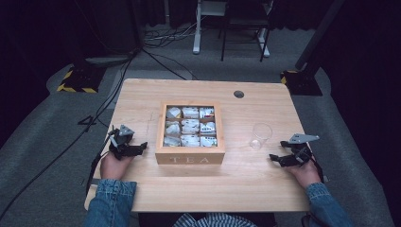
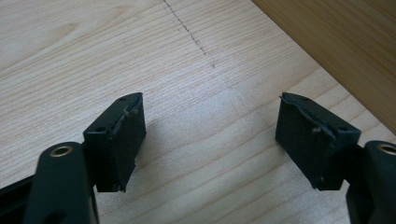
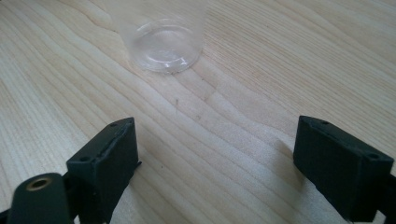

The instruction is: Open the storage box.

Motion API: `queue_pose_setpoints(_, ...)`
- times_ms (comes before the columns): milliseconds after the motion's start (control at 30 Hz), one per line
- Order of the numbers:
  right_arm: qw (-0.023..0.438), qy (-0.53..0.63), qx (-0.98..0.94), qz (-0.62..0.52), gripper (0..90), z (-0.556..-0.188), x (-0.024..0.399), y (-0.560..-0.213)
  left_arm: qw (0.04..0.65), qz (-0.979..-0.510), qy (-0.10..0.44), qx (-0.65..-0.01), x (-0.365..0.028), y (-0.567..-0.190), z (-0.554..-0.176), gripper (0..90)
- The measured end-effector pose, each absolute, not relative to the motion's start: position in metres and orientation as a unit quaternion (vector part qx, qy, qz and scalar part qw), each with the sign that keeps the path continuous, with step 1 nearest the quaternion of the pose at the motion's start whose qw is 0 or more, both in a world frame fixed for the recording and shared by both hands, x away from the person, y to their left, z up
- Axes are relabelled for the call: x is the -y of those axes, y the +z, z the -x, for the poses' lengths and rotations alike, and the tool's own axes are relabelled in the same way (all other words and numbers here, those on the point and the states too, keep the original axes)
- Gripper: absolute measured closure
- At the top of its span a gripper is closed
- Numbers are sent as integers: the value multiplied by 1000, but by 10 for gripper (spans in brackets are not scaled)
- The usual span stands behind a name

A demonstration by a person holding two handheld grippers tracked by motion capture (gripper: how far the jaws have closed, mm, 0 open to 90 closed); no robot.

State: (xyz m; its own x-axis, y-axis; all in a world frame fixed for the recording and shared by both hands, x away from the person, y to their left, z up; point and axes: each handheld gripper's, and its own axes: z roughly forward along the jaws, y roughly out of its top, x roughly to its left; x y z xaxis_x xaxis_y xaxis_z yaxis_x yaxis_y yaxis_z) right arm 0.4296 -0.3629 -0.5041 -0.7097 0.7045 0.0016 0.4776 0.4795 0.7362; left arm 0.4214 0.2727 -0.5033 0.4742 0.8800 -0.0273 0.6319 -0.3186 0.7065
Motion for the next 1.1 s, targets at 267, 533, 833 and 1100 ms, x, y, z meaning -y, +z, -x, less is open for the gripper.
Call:
queue_pose_setpoints(267, 153, 375, -847, -346, 175, -429, 364, -504, 326, -790, 178, -488, -273, -499, -423, 366)
queue_pose_setpoints(533, 157, 376, -842, -354, 208, -429, 364, -504, 336, -786, 174, -489, -272, -479, -415, 406)
queue_pose_setpoints(833, 157, 376, -842, -354, 208, -429, 364, -504, 340, -792, 179, -474, -267, -451, -395, 420)
queue_pose_setpoints(1100, 157, 376, -842, -354, 208, -429, 364, -504, 351, -794, 176, -464, -255, -439, -377, 419)
